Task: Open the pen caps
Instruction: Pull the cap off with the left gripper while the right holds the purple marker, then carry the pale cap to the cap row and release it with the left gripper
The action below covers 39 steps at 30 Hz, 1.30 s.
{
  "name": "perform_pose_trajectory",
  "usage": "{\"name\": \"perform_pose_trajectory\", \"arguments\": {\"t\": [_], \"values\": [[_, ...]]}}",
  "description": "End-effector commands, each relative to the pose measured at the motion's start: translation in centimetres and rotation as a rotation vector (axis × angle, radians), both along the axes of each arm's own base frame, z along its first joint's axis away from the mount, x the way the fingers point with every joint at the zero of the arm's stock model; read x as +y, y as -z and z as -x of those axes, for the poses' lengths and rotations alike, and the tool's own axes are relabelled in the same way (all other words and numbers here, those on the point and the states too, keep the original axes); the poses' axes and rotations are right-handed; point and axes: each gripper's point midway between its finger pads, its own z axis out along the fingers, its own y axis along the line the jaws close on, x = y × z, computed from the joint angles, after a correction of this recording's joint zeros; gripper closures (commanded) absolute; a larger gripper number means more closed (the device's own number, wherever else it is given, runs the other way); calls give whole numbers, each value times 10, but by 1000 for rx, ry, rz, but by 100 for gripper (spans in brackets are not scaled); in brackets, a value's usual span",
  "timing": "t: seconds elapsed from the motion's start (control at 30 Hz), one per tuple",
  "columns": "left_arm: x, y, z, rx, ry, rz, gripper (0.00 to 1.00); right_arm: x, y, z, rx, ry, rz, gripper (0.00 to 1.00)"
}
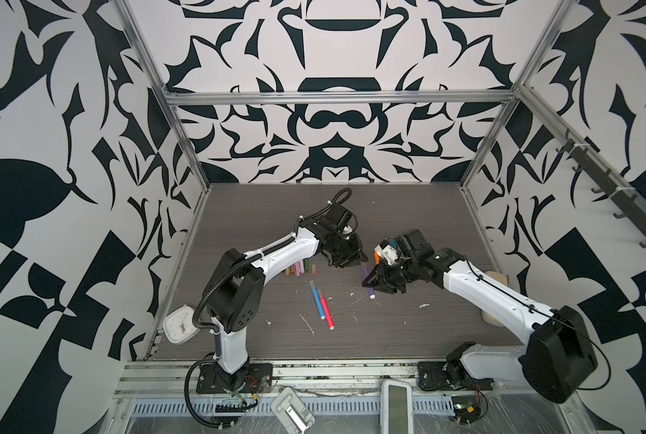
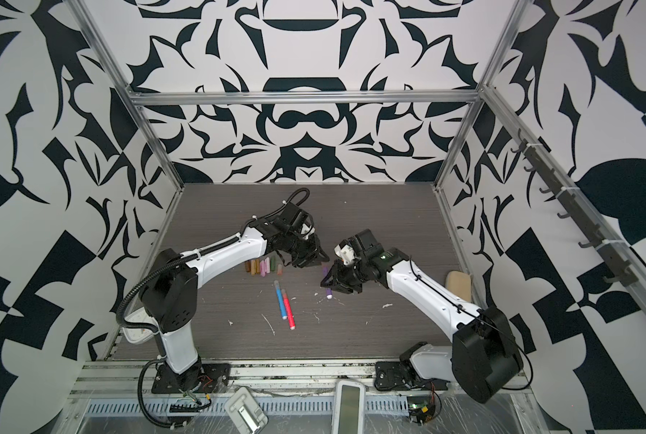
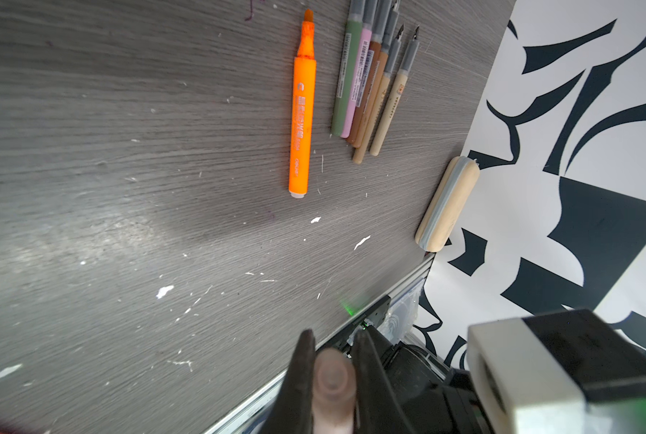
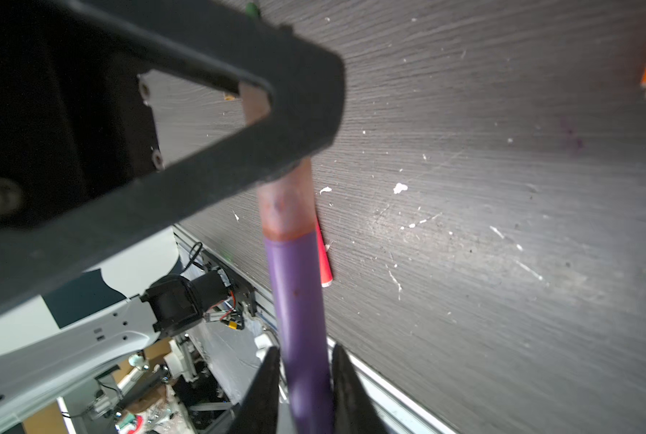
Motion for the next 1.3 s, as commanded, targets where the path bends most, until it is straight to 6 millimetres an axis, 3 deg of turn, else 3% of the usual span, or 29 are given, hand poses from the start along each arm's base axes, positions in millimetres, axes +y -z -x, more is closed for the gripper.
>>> {"name": "perform_pose_trajectory", "arguments": {"t": [0.0, 0.03, 0.13, 0.27, 0.43, 0.53, 0.8, 1.13, 1.27], "values": [[-12, -15, -8, 3, -15, 68, 100, 3, -2, 1, -7, -9, -15, 94], [-12, -16, -12, 1, -21, 73, 100, 2, -2, 1, -6, -11, -14, 100], [-5, -18, -33, -25, -34, 56, 100, -1, 1, 5, -6, -14, 1, 100], [29, -24, -79, -133, -65, -98, 100, -6, 6, 19, 5, -17, 5, 100], [88, -39, -153, -159, -185, -172, 100, -2, -1, 73, 4, -120, 21, 100], [110, -48, -177, -172, -220, -183, 100, -13, -7, 98, -12, -138, 38, 100], [120, -45, -170, -173, -196, -215, 100, -26, -16, 95, -79, -43, 27, 100], [164, -5, -112, -133, -42, -441, 100, -32, -6, 86, -86, -3, 92, 100], [168, 10, -90, -110, 17, -486, 100, -28, 0, 83, -71, 0, 96, 100]]}}
